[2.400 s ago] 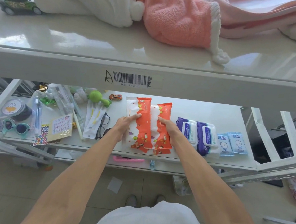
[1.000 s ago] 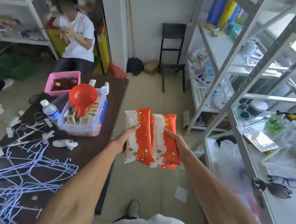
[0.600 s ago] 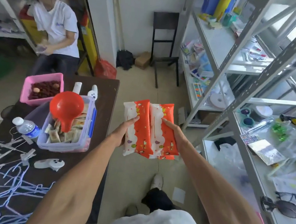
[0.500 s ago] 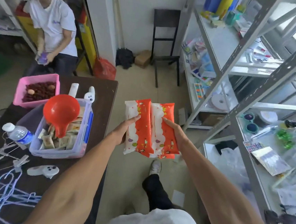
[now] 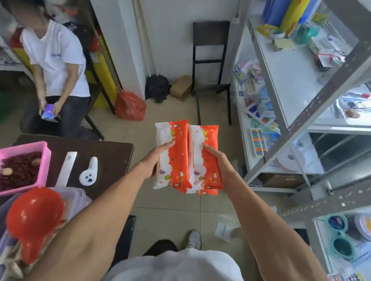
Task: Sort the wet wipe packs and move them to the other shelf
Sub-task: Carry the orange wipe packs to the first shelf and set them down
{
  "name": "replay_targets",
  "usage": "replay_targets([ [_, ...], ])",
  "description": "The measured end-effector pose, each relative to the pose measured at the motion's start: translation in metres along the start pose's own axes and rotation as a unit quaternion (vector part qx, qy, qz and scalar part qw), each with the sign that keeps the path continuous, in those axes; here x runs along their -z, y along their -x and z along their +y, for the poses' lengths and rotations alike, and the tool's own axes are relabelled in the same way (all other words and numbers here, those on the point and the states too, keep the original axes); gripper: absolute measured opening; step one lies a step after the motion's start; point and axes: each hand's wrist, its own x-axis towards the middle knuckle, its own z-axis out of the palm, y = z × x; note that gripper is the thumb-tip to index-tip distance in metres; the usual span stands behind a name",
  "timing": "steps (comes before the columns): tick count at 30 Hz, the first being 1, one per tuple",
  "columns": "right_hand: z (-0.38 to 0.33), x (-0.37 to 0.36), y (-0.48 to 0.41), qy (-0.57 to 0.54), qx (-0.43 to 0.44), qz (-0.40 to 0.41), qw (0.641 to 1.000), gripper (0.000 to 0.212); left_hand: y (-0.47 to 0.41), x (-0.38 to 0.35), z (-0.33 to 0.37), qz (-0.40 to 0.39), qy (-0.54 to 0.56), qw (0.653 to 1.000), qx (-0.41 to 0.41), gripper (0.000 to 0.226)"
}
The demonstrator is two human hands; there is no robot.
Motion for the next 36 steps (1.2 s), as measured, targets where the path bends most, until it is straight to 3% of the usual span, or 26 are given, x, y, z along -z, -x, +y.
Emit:
replay_targets([
  [8,-0.083,0.015,-0.086,0.014,-0.018,-0.011,1.0,0.048,-0.094,0.009,0.064,0.004,0.024,1.0,0.006,0.055],
  [17,-0.195,0.019,-0.227,0.018,-0.026,0.034,0.999,0.048,-0.252,0.05,0.162,-0.018,0.03,0.999,0.004,0.055],
  [24,-0.283,0.017,-0.311,0.012,-0.023,0.07,0.997,0.063,-0.354,0.072,0.259,-0.048,0.008,0.998,0.034,0.06],
  [31,-0.351,0.059,-0.335,-0.098,0.016,0.113,0.989,0.038,-0.439,0.028,0.336,-0.107,-0.053,0.992,0.046,0.047],
  [36,-0.392,0.114,-0.349,-0.151,0.055,0.15,0.976,0.04,-0.507,-0.029,0.378,-0.15,-0.095,0.983,0.056,0.042],
])
